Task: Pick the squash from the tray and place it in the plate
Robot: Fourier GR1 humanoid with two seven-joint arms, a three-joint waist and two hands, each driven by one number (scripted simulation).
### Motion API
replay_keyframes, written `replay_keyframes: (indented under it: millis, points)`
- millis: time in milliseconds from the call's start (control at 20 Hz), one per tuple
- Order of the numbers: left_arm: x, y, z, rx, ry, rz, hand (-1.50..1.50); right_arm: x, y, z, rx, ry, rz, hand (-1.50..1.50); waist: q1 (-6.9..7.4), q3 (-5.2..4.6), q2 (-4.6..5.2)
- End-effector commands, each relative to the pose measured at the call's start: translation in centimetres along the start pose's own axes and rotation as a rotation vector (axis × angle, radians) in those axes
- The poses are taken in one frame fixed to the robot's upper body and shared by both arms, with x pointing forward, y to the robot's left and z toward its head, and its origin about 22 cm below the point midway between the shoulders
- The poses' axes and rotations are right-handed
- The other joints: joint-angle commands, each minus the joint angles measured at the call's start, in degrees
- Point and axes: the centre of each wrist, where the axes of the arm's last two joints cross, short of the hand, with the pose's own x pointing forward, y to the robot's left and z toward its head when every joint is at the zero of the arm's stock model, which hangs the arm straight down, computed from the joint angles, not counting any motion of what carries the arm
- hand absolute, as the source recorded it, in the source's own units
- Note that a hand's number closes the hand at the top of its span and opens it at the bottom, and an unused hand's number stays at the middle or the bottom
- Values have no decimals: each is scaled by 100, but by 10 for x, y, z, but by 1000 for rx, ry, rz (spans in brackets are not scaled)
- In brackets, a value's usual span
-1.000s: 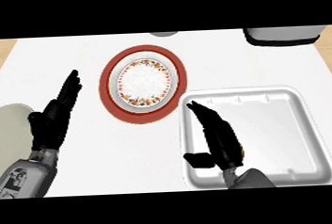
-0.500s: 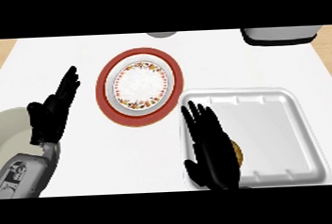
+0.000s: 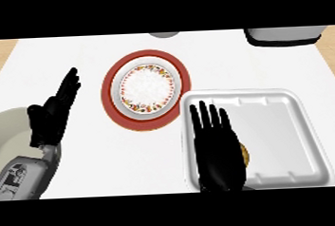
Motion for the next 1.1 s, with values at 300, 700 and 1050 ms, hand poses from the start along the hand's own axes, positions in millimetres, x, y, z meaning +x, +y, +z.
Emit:
replay_keyframes:
  millis: [300, 700, 1050]
  points:
    - [5, -1, -7, -2, -9, -21, 0, 4, -29, -13, 162, 178, 107, -150, 40, 7, 23]
    - [-6, -15, -8, 6, -23, -8, 0, -13, 11, -30, 260, 229, 182, -150, -4, 9, 32]
    - [-5, -9, 0, -7, 3, -7, 0, -20, 33, -39, 324, 265, 200, -150, 33, 12, 23]
